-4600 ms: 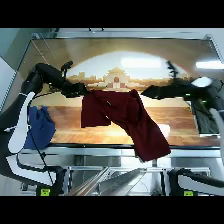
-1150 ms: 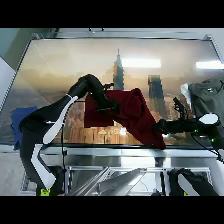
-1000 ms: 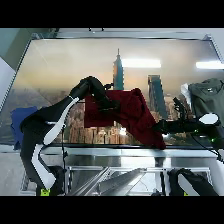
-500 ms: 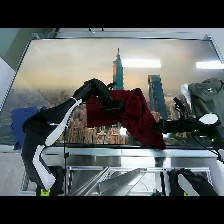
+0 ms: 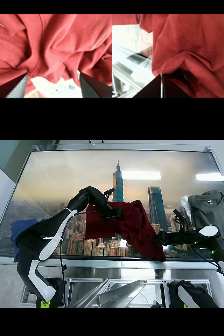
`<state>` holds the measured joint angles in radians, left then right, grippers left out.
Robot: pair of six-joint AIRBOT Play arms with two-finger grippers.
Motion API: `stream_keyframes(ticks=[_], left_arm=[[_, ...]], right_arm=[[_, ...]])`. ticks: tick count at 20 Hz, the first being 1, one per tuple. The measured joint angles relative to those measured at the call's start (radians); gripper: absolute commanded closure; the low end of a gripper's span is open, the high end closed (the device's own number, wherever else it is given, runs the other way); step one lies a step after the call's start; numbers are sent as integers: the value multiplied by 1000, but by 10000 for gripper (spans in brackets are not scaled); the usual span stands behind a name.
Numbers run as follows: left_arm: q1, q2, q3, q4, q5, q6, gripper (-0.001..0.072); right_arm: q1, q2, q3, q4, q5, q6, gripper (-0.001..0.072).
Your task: Fold the shirts.
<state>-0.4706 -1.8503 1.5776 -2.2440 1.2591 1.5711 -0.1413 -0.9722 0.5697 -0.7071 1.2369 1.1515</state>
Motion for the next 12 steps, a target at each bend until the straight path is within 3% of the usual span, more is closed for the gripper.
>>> stream_keyframes(ticks=[5, 6, 7, 8, 9, 10, 11, 12], left_arm=[[-33, -57, 0, 0, -22, 18, 3], [-43, -67, 0, 2, -23, 19, 171], [-53, -73, 0, 1, -23, 27, 409], [-61, -75, 0, 1, -23, 35, 497], [-67, -73, 0, 0, -23, 42, 498], [-69, -63, 0, -1, -23, 48, 625], [-68, -49, 0, -1, -23, 54, 686], [-63, -31, 0, -2, -29, 62, 687]], right_arm=[[0, 0, 0, 0, 2, 0, 693], [0, 0, 0, 0, 2, 0, 693], [0, 0, 0, 0, 2, 0, 692], [0, 0, 0, 0, 2, 0, 693], [0, 0, 0, -1, 2, 0, 693], [0, 0, 0, 0, 2, 0, 693], [0, 0, 0, -1, 2, 0, 693], [0, 0, 0, -1, 2, 0, 693]])
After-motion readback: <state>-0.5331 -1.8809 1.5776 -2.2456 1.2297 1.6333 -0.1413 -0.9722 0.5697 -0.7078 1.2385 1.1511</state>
